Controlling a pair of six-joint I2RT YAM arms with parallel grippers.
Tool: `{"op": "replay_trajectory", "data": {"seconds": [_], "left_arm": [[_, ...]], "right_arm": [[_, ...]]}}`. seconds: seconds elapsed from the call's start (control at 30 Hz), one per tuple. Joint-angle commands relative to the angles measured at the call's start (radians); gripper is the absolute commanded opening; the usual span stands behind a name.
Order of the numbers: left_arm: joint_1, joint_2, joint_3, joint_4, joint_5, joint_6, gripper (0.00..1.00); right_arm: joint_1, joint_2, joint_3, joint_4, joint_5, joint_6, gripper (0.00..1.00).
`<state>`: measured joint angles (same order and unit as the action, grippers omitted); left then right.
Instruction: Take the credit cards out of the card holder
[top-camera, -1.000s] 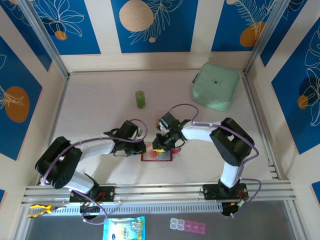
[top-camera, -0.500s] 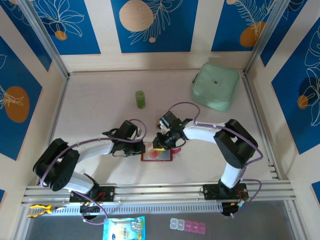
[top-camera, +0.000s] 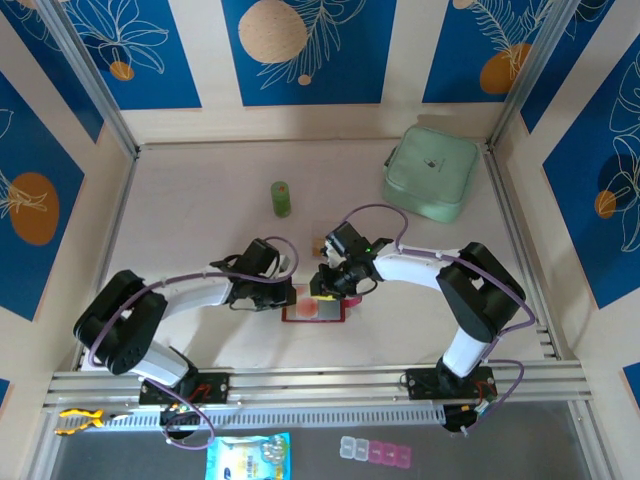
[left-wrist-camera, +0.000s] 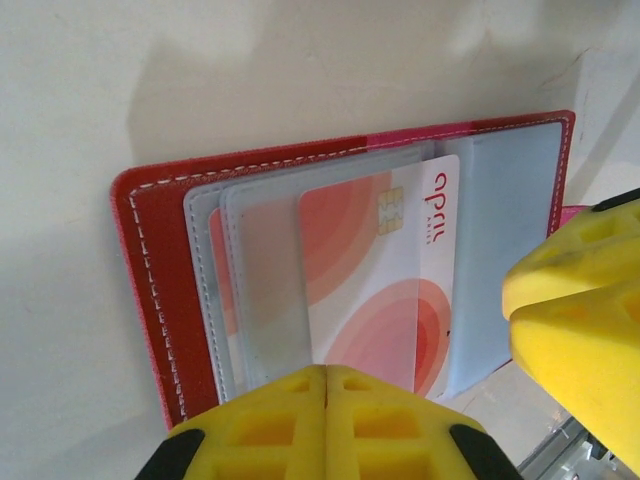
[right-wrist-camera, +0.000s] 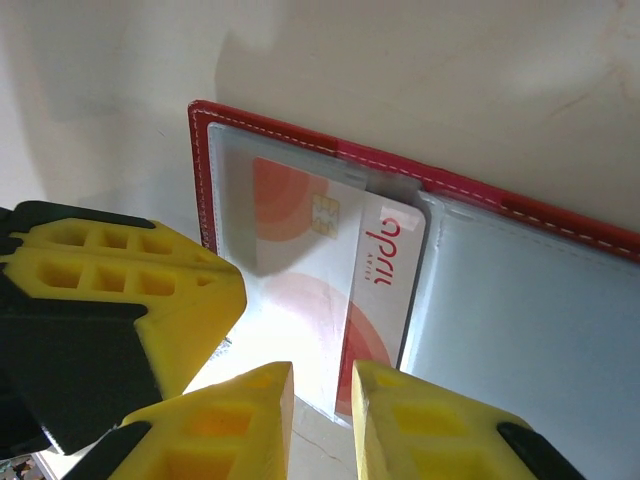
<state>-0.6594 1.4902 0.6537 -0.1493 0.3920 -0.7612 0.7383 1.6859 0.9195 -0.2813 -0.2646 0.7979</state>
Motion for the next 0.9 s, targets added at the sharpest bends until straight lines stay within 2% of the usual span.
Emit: {"op": "replay_trajectory", "data": {"seconds": [0.0,0.87], "left_arm": [[-0.008,0.014,0.018,-0.002,-0.005,-0.004,0.04],[-0.008,0.040,0.014,-0.058,-0.037,0.010,0.03]], "right_arm": [[-0.006,-0.013,-0.018,-0.006,-0.005,0.015,0.23],[-0.020,0.071,-0.066,0.120,-0.095,0.066,0.25]]}}
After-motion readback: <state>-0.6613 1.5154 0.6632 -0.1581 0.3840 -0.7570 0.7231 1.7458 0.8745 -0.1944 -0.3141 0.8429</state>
